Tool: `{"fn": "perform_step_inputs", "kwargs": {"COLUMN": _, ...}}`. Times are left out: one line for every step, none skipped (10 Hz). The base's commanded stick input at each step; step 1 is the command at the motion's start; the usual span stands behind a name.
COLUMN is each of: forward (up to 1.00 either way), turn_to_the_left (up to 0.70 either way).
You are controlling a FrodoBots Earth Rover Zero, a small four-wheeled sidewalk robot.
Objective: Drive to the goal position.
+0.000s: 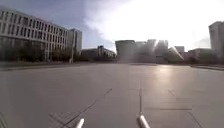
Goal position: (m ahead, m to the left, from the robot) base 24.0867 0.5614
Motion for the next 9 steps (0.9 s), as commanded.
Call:
{"fn": "perform_step_inputs", "kwargs": {"forward": 1.00, "turn_to_the_left": 0.00}}
{"fn": "perform_step_inputs", "kwargs": {"forward": 1.00, "turn_to_the_left": 0.00}}
{"fn": "perform_step_inputs", "kwargs": {"forward": 1.00, "turn_to_the_left": 0.00}}
{"fn": "perform_step_inputs", "kwargs": {"forward": 1.00, "turn_to_the_left": 0.00}}
{"fn": "perform_step_inputs", "kwargs": {"forward": 1.00, "turn_to_the_left": 0.00}}
{"fn": "perform_step_inputs", "kwargs": {"forward": 1.00, "turn_to_the_left": 0.00}}
{"fn": "perform_step_inputs", "kwargs": {"forward": 1.00, "turn_to_the_left": 0.00}}
{"fn": "perform_step_inputs", "kwargs": {"forward": 1.00, "turn_to_the_left": 0.00}}
{"fn": "perform_step_inputs", "kwargs": {"forward": 1.00, "turn_to_the_left": 0.00}}
